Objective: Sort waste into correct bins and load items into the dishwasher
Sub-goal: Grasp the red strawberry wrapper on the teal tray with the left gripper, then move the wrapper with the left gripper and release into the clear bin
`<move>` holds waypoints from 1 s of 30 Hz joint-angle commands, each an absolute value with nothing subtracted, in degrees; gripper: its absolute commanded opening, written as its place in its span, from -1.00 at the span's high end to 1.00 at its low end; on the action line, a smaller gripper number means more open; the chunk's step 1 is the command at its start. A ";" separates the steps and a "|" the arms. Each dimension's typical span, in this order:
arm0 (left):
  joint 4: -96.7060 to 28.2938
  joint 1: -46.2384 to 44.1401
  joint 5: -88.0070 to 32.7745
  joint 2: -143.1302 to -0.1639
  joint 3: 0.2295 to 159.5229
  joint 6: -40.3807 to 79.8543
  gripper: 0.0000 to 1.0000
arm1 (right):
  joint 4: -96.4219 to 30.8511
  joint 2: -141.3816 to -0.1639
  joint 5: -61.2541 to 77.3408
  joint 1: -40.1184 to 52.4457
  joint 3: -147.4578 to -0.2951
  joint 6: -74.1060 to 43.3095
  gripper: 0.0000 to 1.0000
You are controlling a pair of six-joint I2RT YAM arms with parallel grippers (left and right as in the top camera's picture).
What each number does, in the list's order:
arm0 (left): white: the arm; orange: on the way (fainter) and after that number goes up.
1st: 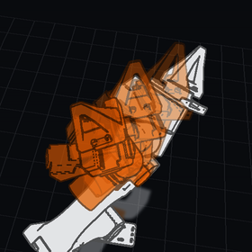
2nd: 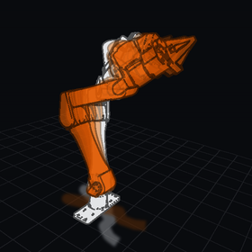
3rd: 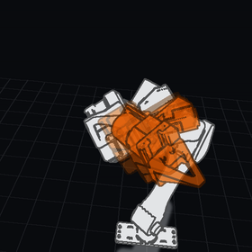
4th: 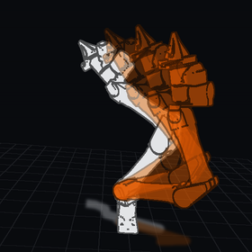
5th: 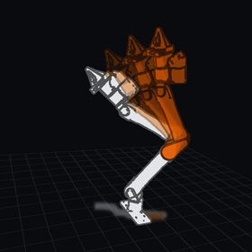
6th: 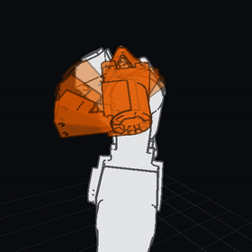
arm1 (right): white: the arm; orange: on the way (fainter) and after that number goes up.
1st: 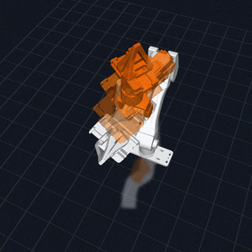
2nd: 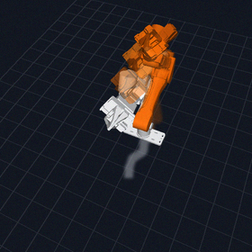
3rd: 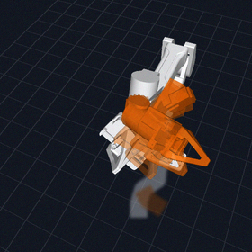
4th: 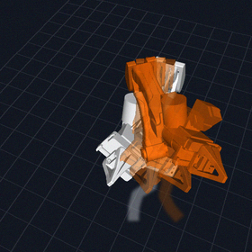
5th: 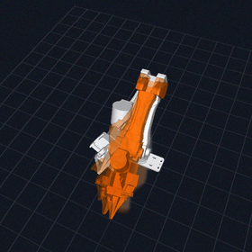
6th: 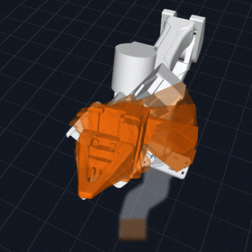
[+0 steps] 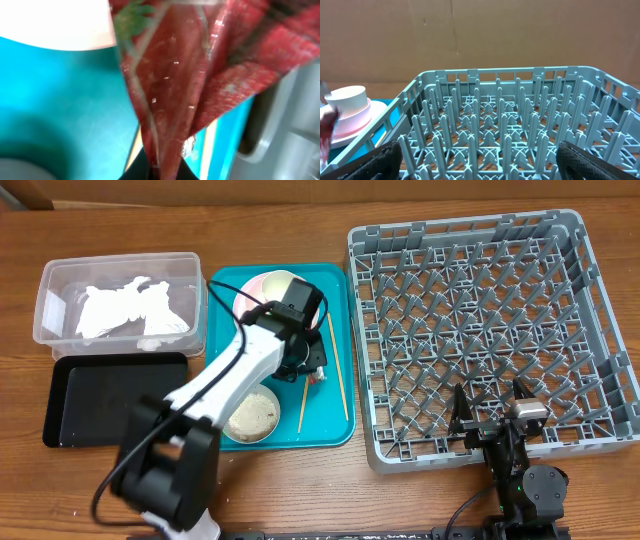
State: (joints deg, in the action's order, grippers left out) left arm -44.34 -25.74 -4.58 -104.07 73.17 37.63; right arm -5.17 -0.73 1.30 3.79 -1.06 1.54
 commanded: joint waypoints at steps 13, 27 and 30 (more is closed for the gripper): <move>-46.37 -10.59 -5.80 -93.80 75.96 34.17 0.92 | -4.78 -0.19 1.61 3.77 -0.47 1.74 -1.00; -38.63 15.20 -3.44 -97.47 76.99 35.81 0.92 | -4.78 -0.19 1.61 3.77 -0.47 1.74 -0.99; -34.89 16.14 -1.23 -101.54 76.99 35.79 0.89 | -4.78 -0.19 1.61 3.77 -0.47 1.74 -1.00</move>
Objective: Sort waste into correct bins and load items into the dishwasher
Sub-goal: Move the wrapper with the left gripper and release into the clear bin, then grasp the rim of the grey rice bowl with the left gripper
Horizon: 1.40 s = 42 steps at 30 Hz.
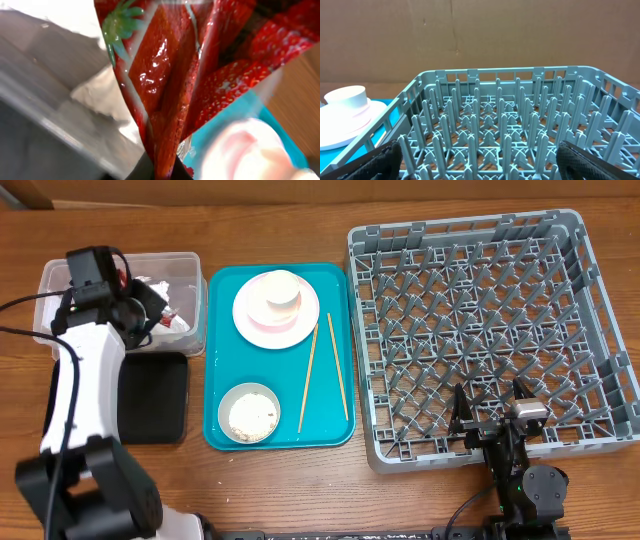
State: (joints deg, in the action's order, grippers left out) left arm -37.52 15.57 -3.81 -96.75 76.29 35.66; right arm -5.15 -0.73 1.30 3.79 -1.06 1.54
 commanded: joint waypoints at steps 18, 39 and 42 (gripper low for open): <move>-41.87 16.03 -20.91 -95.18 79.72 26.74 -0.36 | -4.78 -0.19 1.61 3.77 -0.47 1.74 -1.00; -64.42 -18.74 -15.03 -90.32 62.11 19.97 0.53 | -4.78 -0.19 1.61 3.77 -0.47 1.74 -1.00; -61.91 -22.02 -9.02 -90.32 59.55 23.49 0.46 | -4.78 -0.19 1.61 3.77 -0.47 1.74 -0.99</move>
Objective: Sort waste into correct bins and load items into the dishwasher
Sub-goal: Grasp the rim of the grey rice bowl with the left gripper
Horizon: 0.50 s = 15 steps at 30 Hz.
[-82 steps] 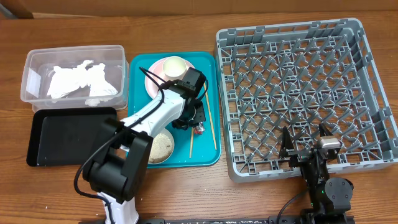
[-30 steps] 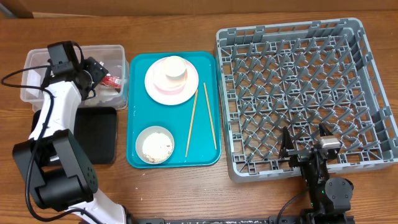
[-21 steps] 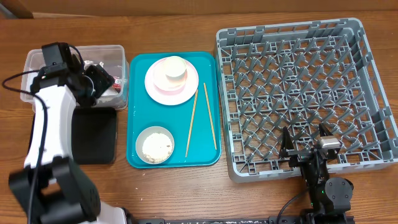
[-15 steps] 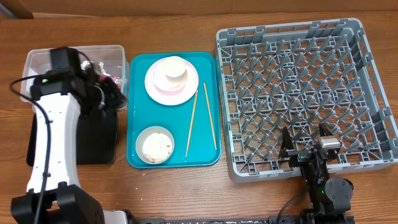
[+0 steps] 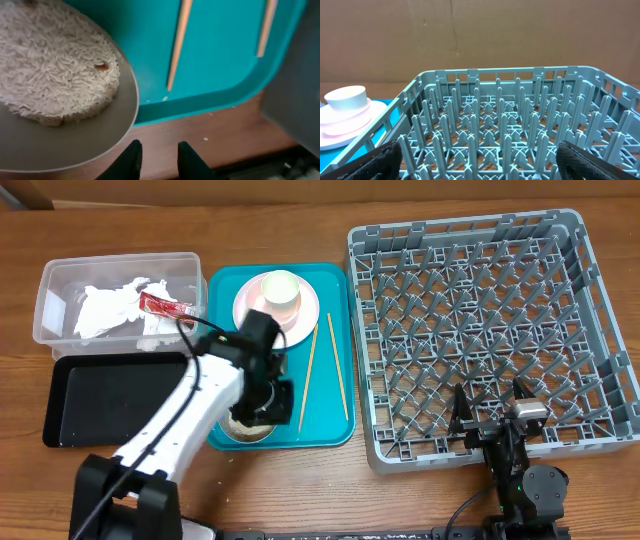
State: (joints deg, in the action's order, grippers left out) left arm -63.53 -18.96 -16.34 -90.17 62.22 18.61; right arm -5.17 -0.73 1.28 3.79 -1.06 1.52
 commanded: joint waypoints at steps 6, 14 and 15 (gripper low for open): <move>-58.11 -24.86 -2.33 -90.32 58.08 25.34 0.43 | -4.78 -0.19 1.61 3.77 -0.47 1.74 -1.00; -51.75 -24.91 -2.31 -90.37 55.35 25.32 0.42 | -4.78 -0.19 1.61 3.77 -0.47 1.74 -1.00; -51.13 -24.91 -2.33 -90.37 54.92 25.32 0.42 | -4.78 -0.19 1.61 3.77 -0.47 1.74 -1.00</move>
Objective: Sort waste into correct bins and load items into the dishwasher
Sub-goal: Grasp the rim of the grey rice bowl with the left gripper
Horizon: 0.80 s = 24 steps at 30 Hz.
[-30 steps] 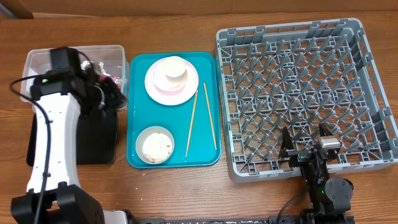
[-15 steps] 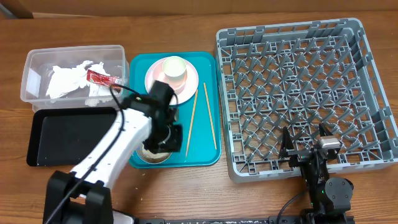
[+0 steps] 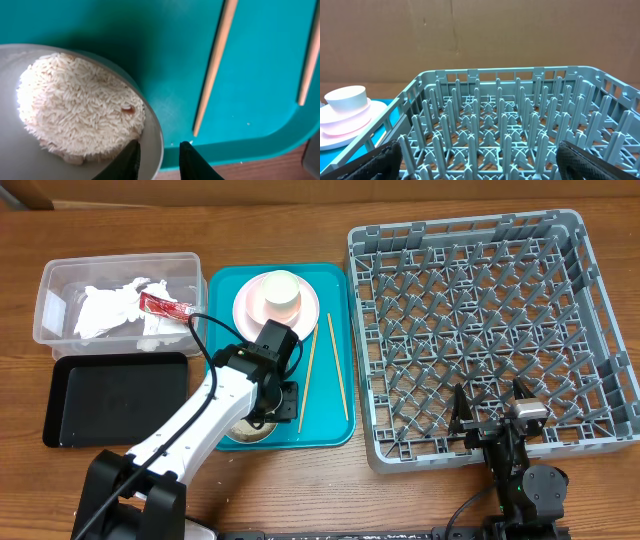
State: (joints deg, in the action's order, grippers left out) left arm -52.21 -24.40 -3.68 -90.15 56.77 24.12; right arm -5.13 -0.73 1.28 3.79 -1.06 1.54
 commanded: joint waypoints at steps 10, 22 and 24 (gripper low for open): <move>-47.66 -24.91 -2.35 -90.37 52.29 25.34 0.64 | -4.78 -0.19 1.61 3.77 -0.47 1.74 -1.00; -46.17 -25.65 -2.37 -91.61 52.01 25.32 0.88 | -4.78 -0.19 1.61 3.77 -0.47 1.74 -0.99; -46.13 -25.65 -2.35 -91.61 52.01 25.34 0.90 | -4.78 -0.19 1.61 3.77 -0.47 1.74 -1.00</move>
